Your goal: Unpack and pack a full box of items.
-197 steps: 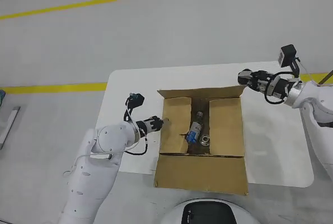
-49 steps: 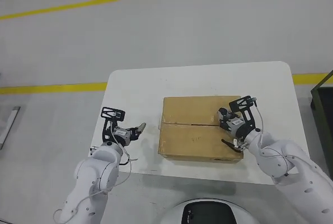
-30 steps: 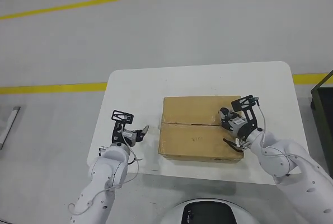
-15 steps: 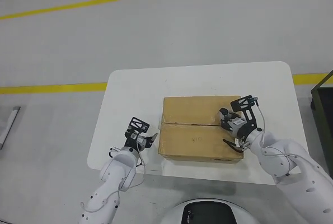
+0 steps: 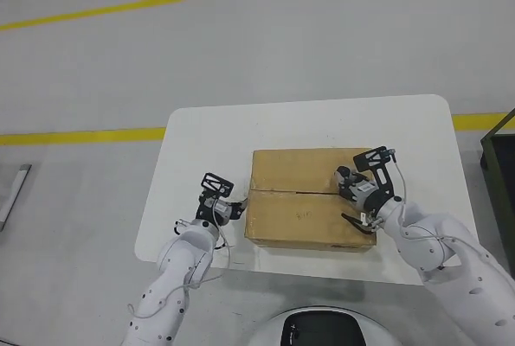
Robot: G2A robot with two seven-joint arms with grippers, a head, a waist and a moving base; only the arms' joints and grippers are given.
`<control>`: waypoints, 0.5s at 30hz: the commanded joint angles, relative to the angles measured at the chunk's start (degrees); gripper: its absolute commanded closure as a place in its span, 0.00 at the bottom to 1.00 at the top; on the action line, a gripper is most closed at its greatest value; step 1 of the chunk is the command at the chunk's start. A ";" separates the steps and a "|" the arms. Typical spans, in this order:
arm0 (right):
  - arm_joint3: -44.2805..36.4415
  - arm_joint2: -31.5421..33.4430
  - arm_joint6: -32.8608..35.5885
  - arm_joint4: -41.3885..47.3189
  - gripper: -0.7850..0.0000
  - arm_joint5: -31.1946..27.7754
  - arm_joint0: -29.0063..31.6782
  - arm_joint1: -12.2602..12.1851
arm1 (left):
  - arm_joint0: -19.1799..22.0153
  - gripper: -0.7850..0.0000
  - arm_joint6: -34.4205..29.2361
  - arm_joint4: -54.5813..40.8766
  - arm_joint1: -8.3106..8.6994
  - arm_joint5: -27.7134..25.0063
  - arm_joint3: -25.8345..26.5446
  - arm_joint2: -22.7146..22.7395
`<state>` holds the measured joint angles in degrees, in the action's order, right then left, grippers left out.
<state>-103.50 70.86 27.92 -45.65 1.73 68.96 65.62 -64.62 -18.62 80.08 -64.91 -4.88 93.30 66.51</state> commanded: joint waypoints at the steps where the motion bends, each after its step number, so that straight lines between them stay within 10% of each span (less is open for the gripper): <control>1: 0.04 -0.01 0.06 -0.02 1.00 0.01 -0.04 0.05 | -0.03 0.00 0.62 -1.10 -0.09 0.15 0.31 0.55; 15: 0.72 -0.22 0.10 -0.09 1.00 -0.05 -0.73 0.50 | -0.57 0.00 1.62 -7.55 -0.57 -1.96 3.41 3.33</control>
<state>-102.82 70.62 28.03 -45.78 1.72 68.26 66.10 -65.10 -16.80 72.96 -65.47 -6.45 96.54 69.67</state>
